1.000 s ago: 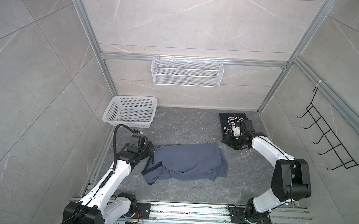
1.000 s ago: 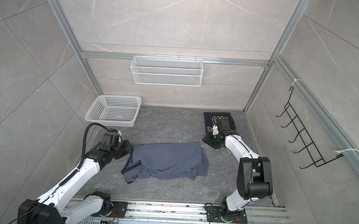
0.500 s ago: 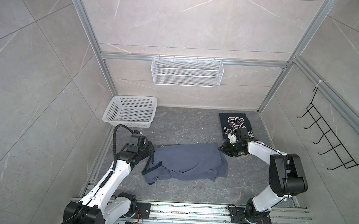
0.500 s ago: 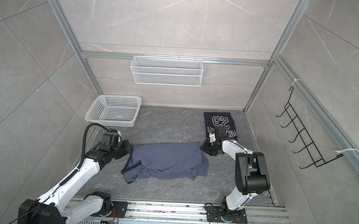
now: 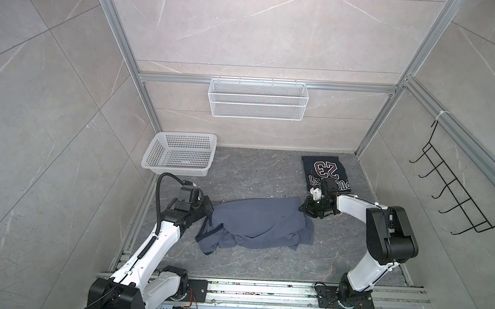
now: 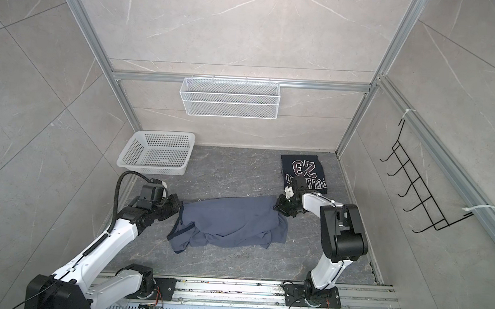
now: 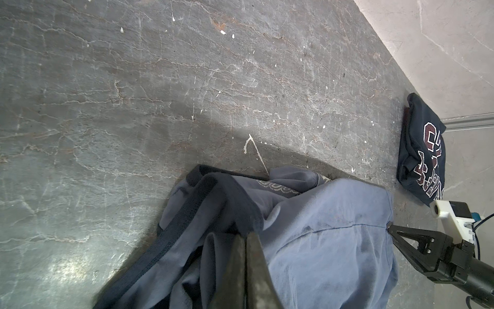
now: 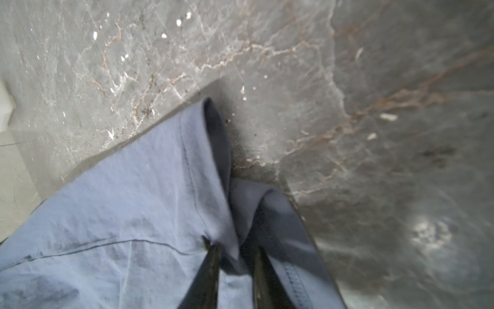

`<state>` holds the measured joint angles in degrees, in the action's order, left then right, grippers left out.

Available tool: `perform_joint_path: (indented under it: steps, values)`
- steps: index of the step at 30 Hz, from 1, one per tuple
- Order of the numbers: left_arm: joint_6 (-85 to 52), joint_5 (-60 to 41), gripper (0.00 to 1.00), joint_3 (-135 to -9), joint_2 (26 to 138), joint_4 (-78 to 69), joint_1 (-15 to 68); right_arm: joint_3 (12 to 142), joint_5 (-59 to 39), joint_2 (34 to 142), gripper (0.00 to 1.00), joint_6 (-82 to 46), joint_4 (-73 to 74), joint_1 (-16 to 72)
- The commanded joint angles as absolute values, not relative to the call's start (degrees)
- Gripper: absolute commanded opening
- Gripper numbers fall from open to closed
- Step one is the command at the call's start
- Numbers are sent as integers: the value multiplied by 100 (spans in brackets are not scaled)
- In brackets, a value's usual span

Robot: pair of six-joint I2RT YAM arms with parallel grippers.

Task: Fold and stack the tank tops

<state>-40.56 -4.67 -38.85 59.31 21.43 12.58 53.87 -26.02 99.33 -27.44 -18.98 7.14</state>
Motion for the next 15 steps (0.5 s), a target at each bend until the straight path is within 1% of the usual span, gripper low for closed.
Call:
perform_joint_path:
  steps: [1,7,11,15]
  values:
    - [-4074,-505,0,-3902,5896,2088,1223,5370,-2612,9924,17,-2764,-1881,769]
    - [-4033,-499,0,-3987,5902,2136,1208,5381,-2494,9612,1,-2749,-2083,774]
    - [-3991,-483,0,-4174,5884,2246,1189,5428,-2479,9187,0,-2725,-2366,776]
    - [-3851,-343,0,-4576,5719,2565,1150,5681,-2342,8355,0,-2656,-3003,779]
